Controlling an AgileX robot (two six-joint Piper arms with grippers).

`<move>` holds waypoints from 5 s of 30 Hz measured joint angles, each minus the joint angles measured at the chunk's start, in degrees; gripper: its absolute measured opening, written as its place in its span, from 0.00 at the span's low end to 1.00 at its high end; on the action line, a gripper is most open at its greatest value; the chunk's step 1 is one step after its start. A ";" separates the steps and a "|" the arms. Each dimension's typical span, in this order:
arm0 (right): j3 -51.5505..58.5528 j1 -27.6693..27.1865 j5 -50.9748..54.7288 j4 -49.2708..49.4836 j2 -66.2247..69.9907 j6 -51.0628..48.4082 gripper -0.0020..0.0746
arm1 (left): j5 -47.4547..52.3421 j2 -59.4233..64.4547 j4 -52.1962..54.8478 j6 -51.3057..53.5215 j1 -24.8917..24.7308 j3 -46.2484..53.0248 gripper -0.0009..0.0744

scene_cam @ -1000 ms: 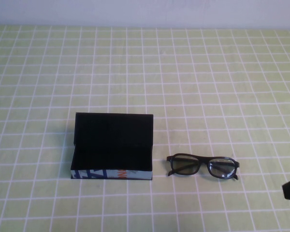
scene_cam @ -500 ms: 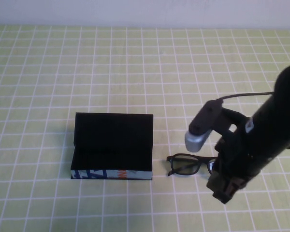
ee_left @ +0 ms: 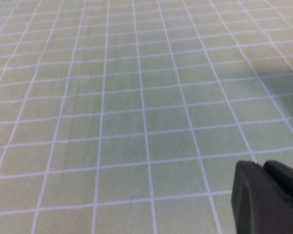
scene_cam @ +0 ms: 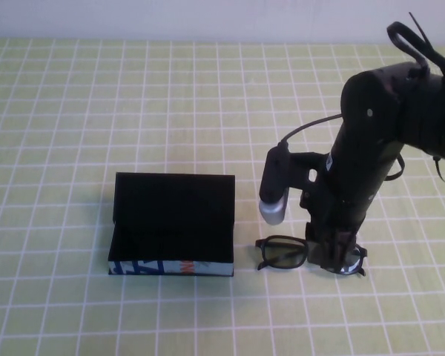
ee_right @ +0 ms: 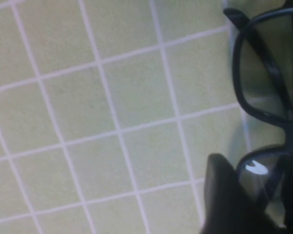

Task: Return glasses to glasses case
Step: Pick up the glasses from the table, then place the glasses in the glasses case

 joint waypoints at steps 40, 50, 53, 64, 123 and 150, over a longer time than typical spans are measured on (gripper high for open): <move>-7.54 -2.62 -2.28 -2.63 13.42 -6.80 0.50 | 0.00 0.00 0.00 0.00 0.00 0.00 0.01; -7.54 -2.62 -0.46 -1.91 13.92 -6.92 0.45 | 0.00 0.00 0.00 0.00 0.00 0.00 0.01; -7.54 -2.62 0.20 -1.91 13.92 -6.92 0.39 | 0.00 0.00 0.00 0.00 0.00 0.00 0.01; -7.54 -2.62 0.78 -1.03 13.81 -6.82 0.20 | 0.00 0.00 0.00 0.00 0.09 0.00 0.01; -38.85 19.21 3.25 -9.34 27.35 8.87 0.11 | 0.00 0.00 0.00 0.00 0.09 0.00 0.01; -40.58 20.18 3.25 -9.60 29.23 10.44 0.11 | 0.00 0.00 0.00 0.00 0.09 0.00 0.01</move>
